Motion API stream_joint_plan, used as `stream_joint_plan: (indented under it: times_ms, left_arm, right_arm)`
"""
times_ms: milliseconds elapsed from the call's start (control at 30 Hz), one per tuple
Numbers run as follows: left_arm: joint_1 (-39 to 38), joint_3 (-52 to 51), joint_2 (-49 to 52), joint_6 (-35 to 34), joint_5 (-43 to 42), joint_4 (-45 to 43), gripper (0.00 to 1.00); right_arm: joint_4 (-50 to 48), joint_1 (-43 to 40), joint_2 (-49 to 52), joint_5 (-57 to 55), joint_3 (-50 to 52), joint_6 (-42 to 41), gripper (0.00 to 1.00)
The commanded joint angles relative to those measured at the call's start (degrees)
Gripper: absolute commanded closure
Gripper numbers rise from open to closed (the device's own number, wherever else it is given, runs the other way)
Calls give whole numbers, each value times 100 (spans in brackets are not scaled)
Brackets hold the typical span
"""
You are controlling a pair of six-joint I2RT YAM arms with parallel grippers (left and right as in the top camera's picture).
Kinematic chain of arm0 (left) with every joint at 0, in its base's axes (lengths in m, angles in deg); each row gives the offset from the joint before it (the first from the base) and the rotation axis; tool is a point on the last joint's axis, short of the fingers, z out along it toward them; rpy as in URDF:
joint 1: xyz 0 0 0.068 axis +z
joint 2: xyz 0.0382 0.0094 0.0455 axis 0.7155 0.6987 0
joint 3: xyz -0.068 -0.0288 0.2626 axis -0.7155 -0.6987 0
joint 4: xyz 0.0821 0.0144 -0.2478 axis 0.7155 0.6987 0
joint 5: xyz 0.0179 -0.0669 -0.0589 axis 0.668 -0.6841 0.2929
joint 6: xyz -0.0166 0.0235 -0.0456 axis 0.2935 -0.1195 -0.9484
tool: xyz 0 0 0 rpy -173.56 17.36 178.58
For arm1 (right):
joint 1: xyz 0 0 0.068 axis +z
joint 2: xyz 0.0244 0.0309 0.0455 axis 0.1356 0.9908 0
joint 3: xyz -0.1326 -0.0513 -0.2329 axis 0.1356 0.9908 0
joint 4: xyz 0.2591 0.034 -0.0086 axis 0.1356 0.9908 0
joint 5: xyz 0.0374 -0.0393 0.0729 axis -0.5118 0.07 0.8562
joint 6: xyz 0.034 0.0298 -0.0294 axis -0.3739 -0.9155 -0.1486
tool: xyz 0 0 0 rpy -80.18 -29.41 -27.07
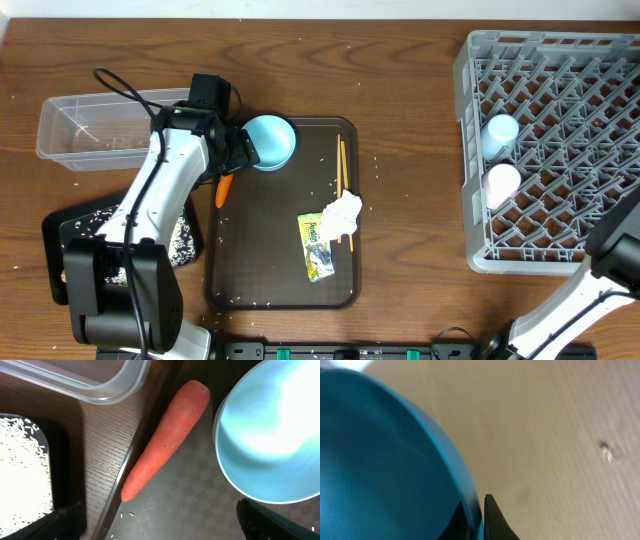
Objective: Sort waste into correct bins and load items into the dishwasher rack
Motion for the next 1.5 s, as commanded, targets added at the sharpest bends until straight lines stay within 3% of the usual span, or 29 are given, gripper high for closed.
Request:
stream_joint_plan:
  times_ms: [0,100,133,167,267,333,433,867,1033,1233,1467]
  left_arm:
    - [20,-24,-44,26,46,13,2]
    - [20,-24,-44,26,48,13,2]
    - [20,-24,-44,26,46,13,2]
    - [20,-24,-42,26,48,13,2]
    - [20,-24,-44,26,46,13,2]
    - [20,-24,-44,26,48,13,2]
    - [20,-24,-44,28,48,13,2]
    - [20,-24,-44,26,48,13,2]
    - [20,-24,-44,26,48,13,2]
    - [20,-24,-44,26,48,13,2]
    - [20,-24,-44,26,48,13,2]
  right_arm:
    - [24,402,52,4,17,-131,98]
    - [22,699,52,-278,17,-131,93]
    - [22,791,52,-356,17,-129,83]
    - [22,881,52,-396,17,-131,65]
    - [20,1115,50,-487,15,-131,28]
    - [22,1270,50,-588,15,-208,17]
    - [81,1484,50,-761,15,-647,8]
    - [321,2406,-227,-1266,15,-1565,1]
    - [1331,2817,-682,-1102,15,-2538,1]
    - [3541,3346,-1165,1368,15,-3928,1]
    - [4166,3818,-1152,4656,17,-4616,1]
